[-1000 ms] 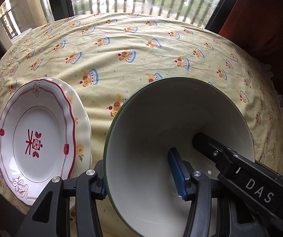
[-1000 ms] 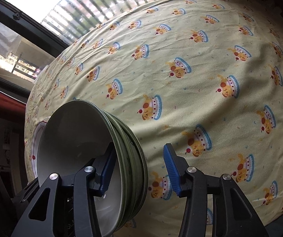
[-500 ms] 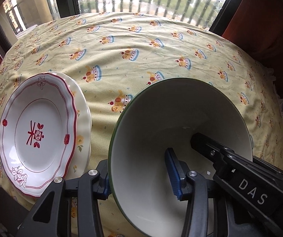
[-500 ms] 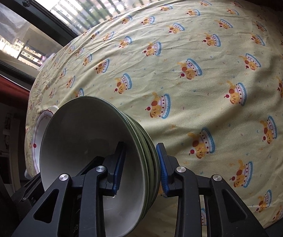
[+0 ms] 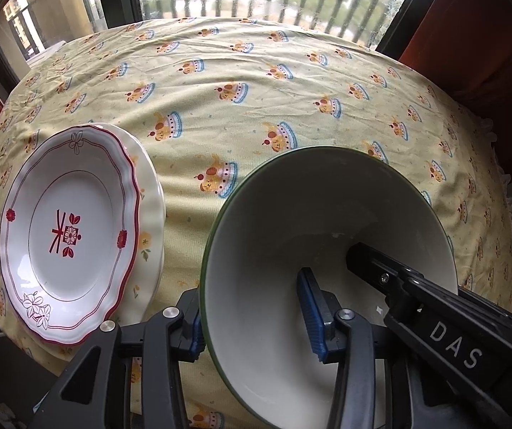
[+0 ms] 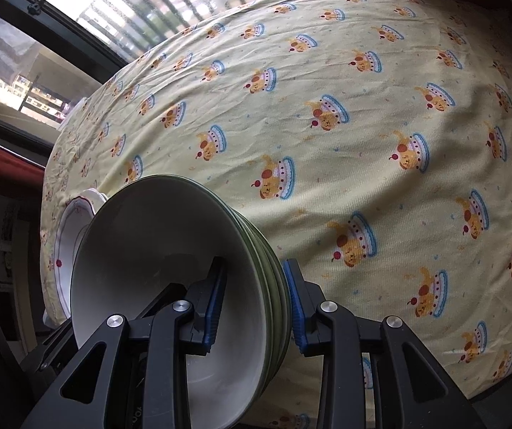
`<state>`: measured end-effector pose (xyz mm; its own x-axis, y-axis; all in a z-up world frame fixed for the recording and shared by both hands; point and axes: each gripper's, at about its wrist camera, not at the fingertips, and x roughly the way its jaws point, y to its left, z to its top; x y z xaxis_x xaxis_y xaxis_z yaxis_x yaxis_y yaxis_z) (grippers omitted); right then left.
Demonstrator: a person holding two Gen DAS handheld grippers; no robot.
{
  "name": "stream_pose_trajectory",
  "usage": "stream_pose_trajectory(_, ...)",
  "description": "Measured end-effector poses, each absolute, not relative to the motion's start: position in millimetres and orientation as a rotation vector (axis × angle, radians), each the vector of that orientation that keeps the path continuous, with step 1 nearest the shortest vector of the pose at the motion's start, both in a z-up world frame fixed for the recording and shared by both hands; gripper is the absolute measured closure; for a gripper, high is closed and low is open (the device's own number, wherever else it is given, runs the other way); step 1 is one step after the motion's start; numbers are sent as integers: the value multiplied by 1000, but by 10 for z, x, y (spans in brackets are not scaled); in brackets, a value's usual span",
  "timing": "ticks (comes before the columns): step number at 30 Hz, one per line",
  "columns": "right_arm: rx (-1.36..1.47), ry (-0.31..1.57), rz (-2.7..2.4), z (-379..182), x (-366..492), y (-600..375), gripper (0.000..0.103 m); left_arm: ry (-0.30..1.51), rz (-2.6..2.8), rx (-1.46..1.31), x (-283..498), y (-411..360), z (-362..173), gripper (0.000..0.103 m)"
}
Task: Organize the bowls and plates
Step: 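Lift the nested bowls and carry them over the plate stack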
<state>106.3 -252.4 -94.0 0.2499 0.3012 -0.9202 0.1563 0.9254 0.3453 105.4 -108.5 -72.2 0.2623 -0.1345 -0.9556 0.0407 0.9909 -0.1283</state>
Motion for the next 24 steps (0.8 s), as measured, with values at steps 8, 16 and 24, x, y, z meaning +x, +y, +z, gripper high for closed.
stream_pose_trajectory(8, 416, 1304, 57, -801, 1017, -2389, 67, 1275, -161, -89, 1047, -925, -599, 59)
stream_pose_trajectory(16, 412, 1261, 16, -513, 1028, -2103, 67, 1226, -190, -70, 1115, -646, -356, 62)
stream_pose_trajectory(24, 423, 1239, -34, -339, 1060, -1662, 67, 1209, -249, -56, 1222, -199, -246, 62)
